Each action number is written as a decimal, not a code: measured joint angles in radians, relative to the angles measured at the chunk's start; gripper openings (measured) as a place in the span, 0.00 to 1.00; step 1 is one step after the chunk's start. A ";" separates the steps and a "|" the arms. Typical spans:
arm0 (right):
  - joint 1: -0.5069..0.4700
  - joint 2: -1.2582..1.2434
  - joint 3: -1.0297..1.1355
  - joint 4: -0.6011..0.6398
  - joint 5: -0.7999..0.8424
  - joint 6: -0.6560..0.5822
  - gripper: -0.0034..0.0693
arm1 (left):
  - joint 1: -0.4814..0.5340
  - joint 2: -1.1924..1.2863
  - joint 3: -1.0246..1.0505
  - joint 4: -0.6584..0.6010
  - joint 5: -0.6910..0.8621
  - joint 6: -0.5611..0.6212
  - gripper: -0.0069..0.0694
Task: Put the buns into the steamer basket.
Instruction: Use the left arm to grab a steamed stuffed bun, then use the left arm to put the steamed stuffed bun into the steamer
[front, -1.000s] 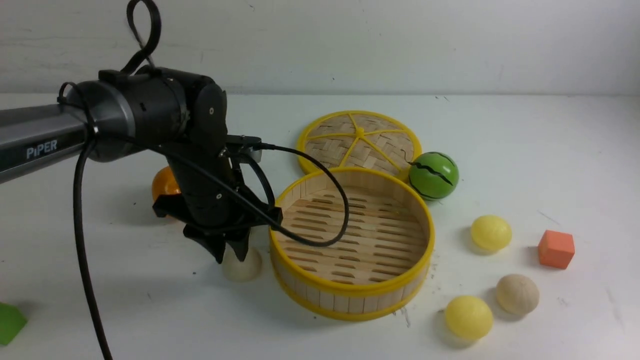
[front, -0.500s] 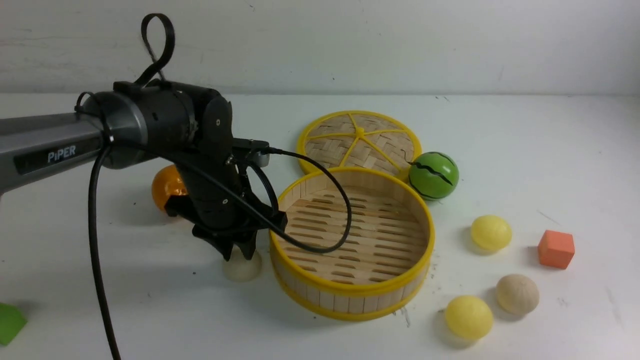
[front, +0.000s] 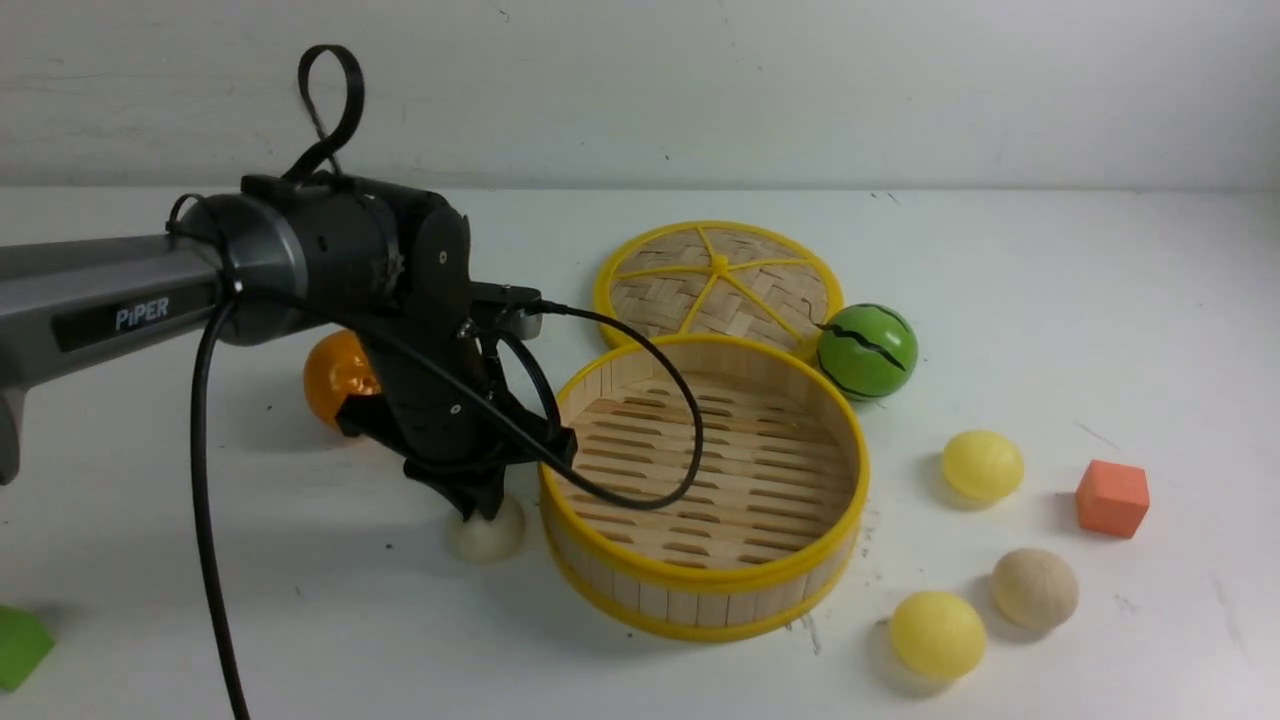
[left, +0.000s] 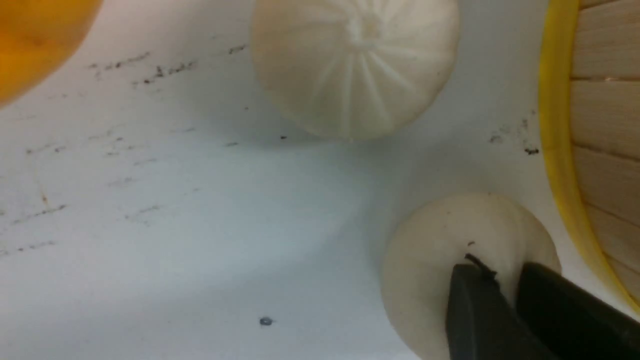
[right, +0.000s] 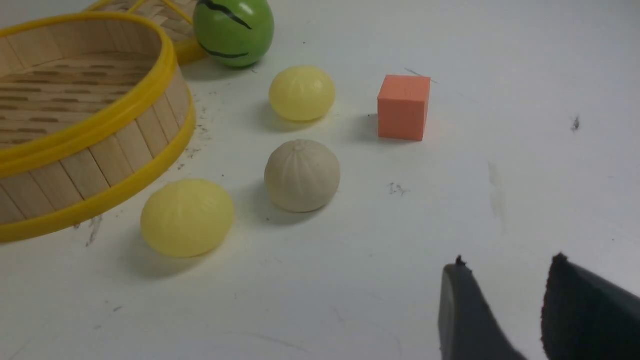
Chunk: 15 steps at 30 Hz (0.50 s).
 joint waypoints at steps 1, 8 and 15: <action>0.000 0.000 0.000 0.000 0.000 0.000 0.38 | 0.000 0.000 0.000 0.004 0.001 0.000 0.10; 0.000 0.000 0.000 0.000 0.000 0.000 0.38 | -0.006 -0.090 -0.069 0.029 0.115 -0.011 0.07; 0.000 0.000 0.000 0.000 0.000 0.000 0.38 | -0.109 -0.092 -0.232 -0.028 0.126 0.032 0.07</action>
